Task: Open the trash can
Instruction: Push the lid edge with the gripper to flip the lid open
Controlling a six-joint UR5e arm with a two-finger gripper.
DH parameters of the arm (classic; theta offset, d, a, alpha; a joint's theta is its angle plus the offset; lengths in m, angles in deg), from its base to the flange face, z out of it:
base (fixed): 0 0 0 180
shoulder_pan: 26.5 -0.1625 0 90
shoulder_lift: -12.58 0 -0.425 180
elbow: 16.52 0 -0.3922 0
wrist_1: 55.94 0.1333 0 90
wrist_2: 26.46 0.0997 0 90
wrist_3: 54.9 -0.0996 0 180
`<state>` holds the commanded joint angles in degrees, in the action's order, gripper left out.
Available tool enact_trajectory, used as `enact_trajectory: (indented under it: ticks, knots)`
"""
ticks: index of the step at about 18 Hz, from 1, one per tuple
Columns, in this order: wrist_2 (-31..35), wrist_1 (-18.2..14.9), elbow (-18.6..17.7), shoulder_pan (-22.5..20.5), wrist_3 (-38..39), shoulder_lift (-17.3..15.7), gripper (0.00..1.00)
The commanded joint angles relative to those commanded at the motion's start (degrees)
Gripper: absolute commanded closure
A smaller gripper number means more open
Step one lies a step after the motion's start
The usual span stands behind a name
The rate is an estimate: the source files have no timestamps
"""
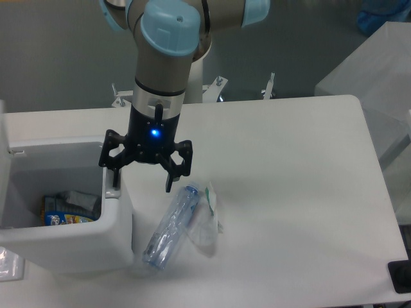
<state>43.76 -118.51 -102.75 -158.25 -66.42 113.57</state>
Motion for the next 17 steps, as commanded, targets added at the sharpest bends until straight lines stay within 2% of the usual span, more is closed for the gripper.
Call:
enact_trajectory:
  ticks: [8,15,17]
  knots:
    - [0.8,0.3,3.4,-0.6,-0.8,-0.3,0.0]
    - [16.6,-0.8,2.7,-2.1,-9.0,-0.2,0.0]
    - [17.9,-0.9,2.6,-2.2,-9.5,-0.1,0.0]
